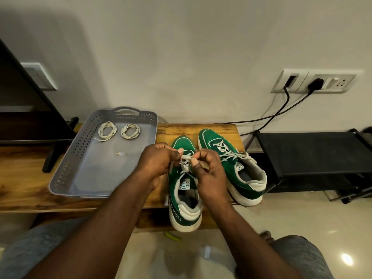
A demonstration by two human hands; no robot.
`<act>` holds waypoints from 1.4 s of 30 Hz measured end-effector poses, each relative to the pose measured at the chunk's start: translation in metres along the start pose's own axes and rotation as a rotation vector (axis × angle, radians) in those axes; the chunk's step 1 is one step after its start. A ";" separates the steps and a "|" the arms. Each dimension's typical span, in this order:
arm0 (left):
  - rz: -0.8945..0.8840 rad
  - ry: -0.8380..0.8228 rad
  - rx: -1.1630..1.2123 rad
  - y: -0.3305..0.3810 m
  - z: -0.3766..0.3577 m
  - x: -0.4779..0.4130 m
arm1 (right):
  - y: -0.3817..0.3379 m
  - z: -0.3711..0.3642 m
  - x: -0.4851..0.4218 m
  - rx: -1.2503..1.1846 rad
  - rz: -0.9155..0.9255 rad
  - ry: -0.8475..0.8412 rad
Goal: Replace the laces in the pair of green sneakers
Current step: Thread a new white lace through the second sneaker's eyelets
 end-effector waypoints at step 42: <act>-0.591 -0.103 -0.994 -0.022 0.014 0.053 | -0.008 0.074 0.005 0.828 0.537 0.029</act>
Point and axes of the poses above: each hand's wrist, its own x-axis away from the middle knuckle, its own z-axis out of the back of the hand, y = z × x, the point moved 1 cm from there along -x, towards the middle knuckle, and after that the axes turned 14 degrees about y, right-handed, at the moved point
